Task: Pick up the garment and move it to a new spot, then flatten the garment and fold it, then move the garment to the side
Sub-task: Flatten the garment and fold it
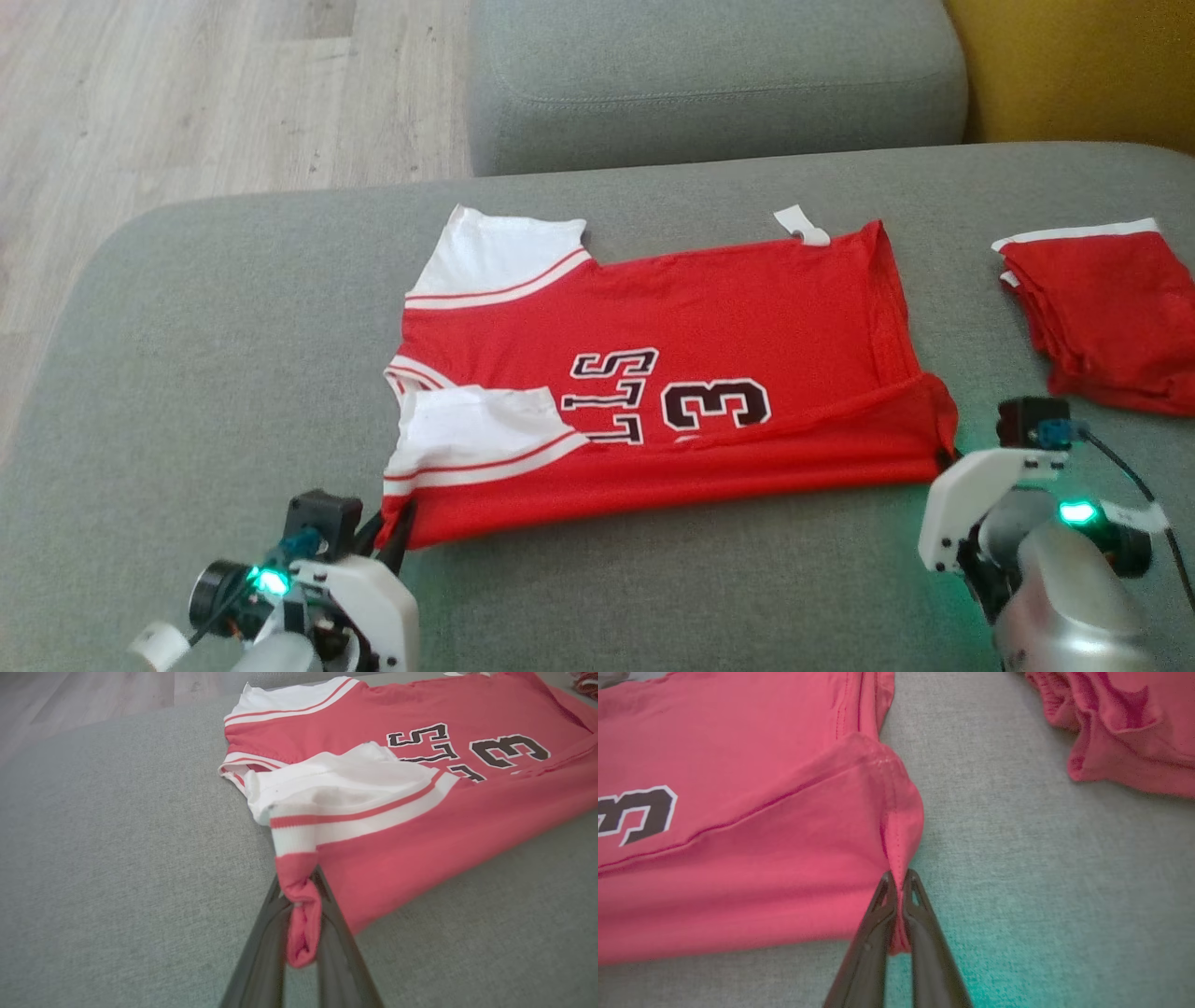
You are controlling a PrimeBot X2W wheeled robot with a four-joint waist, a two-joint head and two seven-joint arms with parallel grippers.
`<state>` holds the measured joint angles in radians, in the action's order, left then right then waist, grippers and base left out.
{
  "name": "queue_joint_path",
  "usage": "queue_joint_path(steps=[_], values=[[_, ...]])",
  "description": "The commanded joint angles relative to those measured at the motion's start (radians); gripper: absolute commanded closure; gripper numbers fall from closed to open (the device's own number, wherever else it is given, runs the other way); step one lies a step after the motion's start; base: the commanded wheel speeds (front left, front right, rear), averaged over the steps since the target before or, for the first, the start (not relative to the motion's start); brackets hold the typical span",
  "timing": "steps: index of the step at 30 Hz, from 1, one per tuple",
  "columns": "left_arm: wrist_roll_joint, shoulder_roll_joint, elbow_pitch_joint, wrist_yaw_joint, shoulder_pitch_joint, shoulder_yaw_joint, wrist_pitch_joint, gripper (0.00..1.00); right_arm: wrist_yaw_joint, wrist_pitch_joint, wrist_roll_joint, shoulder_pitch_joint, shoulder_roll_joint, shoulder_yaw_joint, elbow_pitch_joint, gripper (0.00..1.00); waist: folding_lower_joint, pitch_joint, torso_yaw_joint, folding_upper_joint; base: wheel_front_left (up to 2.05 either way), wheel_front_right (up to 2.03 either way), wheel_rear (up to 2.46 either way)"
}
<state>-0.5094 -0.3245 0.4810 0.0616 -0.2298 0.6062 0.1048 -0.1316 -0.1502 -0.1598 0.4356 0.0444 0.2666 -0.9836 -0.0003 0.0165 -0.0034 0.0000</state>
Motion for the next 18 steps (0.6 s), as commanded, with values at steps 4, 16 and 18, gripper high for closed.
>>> queue_joint_path(steps=[4,16,18], values=[[-0.008,-0.059,-0.077,0.021,-0.005,-0.038,0.023,1.00,0.001,-0.041,0.070,-0.056,0.006,-0.053,0.148,1.00,0.0003,0.001,-0.004,0.0000,0.00,0.00,0.00],[-0.008,-0.052,-0.141,0.085,-0.027,-0.075,-0.026,0.00,0.001,0.052,0.193,-0.198,0.006,-0.108,0.545,0.00,0.0003,-0.071,-0.006,0.0000,0.00,0.00,0.00],[-0.009,-0.046,-0.152,0.101,-0.035,-0.096,-0.069,0.00,0.001,0.135,0.224,-0.210,0.006,-0.140,0.595,0.00,0.0003,-0.081,-0.010,0.0000,0.00,0.00,0.00]])
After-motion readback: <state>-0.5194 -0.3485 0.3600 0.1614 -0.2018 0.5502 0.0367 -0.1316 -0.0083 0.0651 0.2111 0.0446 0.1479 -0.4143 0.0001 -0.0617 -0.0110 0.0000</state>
